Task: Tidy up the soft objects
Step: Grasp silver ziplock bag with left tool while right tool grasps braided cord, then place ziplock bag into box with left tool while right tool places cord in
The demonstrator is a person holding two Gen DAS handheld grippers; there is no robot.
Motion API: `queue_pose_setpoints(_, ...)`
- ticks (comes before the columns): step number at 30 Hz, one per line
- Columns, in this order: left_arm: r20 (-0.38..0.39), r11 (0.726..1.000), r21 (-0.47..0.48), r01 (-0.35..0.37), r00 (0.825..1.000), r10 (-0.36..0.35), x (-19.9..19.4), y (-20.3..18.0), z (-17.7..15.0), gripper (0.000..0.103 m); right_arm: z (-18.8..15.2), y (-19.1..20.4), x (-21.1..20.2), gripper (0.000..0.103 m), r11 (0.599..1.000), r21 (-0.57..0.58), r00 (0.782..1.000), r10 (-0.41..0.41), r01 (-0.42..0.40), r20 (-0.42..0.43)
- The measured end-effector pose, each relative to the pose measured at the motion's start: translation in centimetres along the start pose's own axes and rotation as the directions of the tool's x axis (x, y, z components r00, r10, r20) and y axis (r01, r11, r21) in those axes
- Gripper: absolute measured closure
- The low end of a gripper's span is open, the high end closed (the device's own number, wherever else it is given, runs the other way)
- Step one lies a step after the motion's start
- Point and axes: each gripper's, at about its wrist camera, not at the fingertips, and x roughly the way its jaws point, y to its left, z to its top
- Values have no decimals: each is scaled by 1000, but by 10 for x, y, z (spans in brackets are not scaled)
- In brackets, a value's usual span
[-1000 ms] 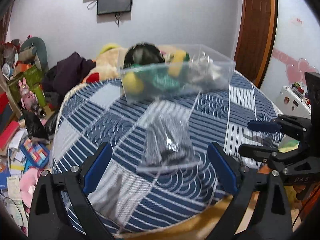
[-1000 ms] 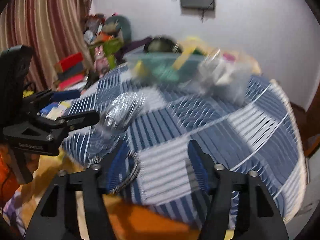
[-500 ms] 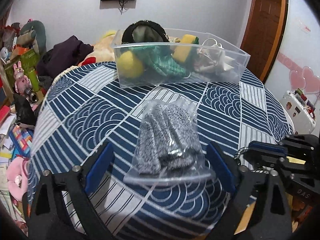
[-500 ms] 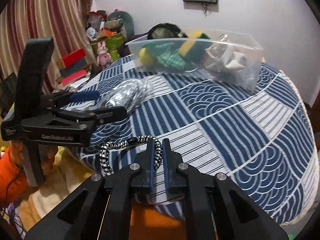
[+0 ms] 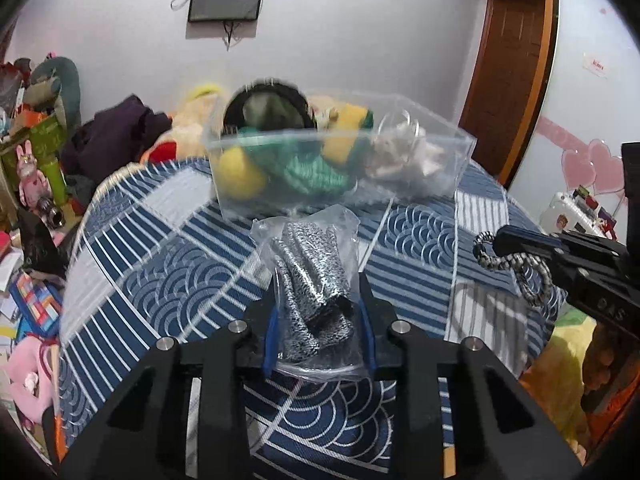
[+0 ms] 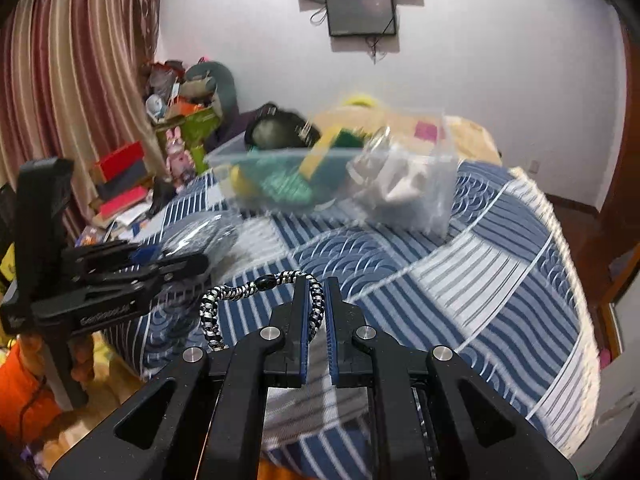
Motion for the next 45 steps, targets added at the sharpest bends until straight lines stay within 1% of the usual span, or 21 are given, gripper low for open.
queue_pose_setpoints(5,86,1000,-28,5,996,-2,-18,3,23,71,20,-6,-10,96,999,4,997,-35,35,69)
queue_pose_setpoints(8,119,998,-54,35,992,-28,-24,9,40,71,35,-10,-14,96,999,13,992,-50,49,113)
queue_pose_setpoints(10,134,998,-57,35,991,-27,-25,10,49,71,46,-12,-18,96,998,16,987,-64,63,144)
queue_pose_setpoints(14,167,999,-33,18,986,-12,-24,8,71,71,65,-15,-18,96,995,12,978,-96,96,186)
queue_pose_setpoints(16,173,1000,-20,15,985,-11,-22,5,82,71,74,-17,-15,96,994,9,975,-109,110,196)
queue_pose_setpoints(20,184,1000,14,-15,983,12,-11,-1,101,70,90,-20,-4,96,991,9,970,-131,132,204)
queue_pose_setpoints(25,164,999,30,-22,986,17,11,-4,115,70,105,-25,11,96,986,1,966,-166,169,198)
queue_pose_setpoints(27,141,999,31,-10,990,5,24,-4,119,70,109,-26,21,96,983,-7,967,-178,183,183)
queue_pose_setpoints(33,58,1000,15,19,998,-20,62,1,125,70,110,-25,54,96,978,-42,974,-199,205,112)
queue_pose_setpoints(37,38,1000,23,8,999,-9,82,1,132,70,106,-25,71,96,976,-59,977,-206,209,62)
queue_pose_setpoints(41,12,999,39,-7,1000,6,95,1,128,70,103,-25,81,96,971,-90,975,-219,220,24)
queue_pose_setpoints(43,-12,999,51,-3,1000,3,100,1,123,70,102,-26,81,96,969,-96,974,-226,227,19)
queue_pose_setpoints(44,-18,998,56,-3,1000,4,100,0,121,69,103,-26,81,96,970,-98,975,-222,222,13)
queue_pose_setpoints(45,-15,998,58,-2,1000,3,100,-1,120,65,103,-27,80,96,971,-95,976,-217,217,9)
